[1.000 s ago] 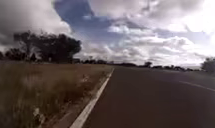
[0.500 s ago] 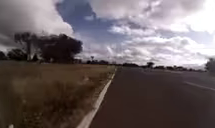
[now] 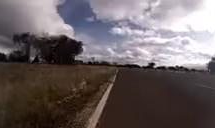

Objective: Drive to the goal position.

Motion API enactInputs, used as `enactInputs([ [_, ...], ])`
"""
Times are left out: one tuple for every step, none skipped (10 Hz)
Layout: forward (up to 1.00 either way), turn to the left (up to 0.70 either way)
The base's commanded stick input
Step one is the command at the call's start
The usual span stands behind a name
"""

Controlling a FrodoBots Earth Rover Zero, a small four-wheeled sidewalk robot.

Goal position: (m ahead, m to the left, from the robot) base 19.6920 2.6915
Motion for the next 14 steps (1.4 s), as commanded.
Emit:
enactInputs([
  [1.00,-0.12],
  [1.00,0.00],
  [1.00,0.00],
  [0.98,0.00],
  [0.99,0.00],
  [0.98,0.00],
  [0.99,0.00],
  [0.98,0.00],
  [0.99,0.00],
  [0.99,0.00],
  [1.00,0.00],
  [0.99,0.00],
  [0.98,0.00],
  [0.99,0.00],
])
